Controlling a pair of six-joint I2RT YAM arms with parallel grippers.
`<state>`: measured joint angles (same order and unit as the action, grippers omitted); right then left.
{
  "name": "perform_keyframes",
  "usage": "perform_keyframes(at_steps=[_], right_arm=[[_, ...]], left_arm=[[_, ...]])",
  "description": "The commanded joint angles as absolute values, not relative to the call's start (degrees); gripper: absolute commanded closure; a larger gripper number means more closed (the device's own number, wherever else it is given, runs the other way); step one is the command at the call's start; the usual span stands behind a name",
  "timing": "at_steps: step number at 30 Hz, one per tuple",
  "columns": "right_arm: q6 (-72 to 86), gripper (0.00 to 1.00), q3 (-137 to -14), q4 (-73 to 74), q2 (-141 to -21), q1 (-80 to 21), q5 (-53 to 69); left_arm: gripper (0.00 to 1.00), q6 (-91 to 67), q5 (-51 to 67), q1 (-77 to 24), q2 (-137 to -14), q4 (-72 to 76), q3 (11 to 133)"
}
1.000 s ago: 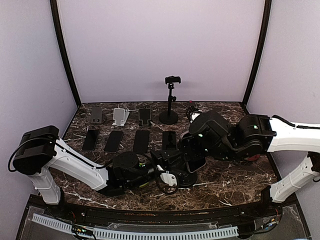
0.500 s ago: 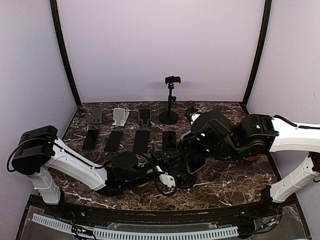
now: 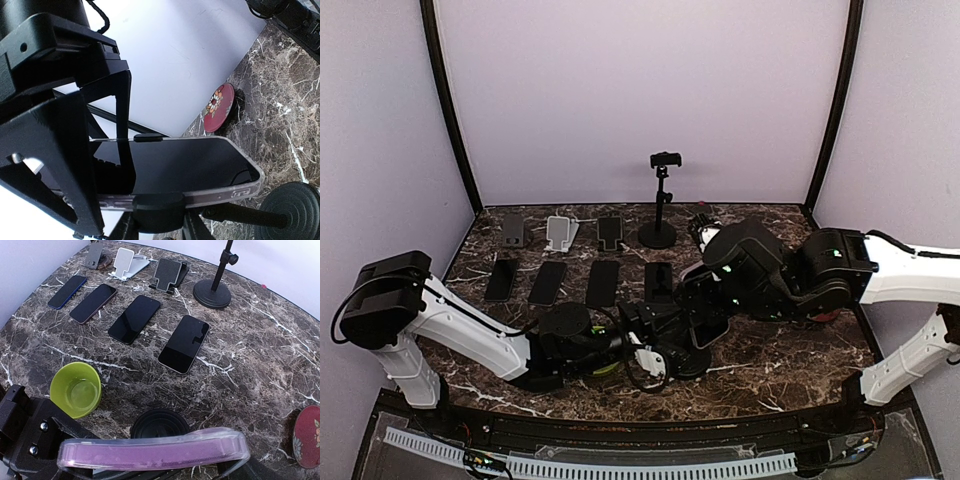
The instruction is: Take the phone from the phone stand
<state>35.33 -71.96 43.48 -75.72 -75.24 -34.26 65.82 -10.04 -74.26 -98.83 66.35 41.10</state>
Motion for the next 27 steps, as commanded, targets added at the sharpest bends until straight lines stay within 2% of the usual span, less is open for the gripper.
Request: perform_keyframes(at_steps=[1,27], right_arm=[[32.3,0.74,-73.1,47.0,-74.8,-74.3,-39.6],[30.0,0.79,-74.7,51.2,-77.1,-74.3,-43.5]], left_arm=[[1.0,65.5,-9.3,-73.6,-95.1,67.0,38.5],[1.0,62.4,-2.8,-70.7,-93.0,66.5,35.4]])
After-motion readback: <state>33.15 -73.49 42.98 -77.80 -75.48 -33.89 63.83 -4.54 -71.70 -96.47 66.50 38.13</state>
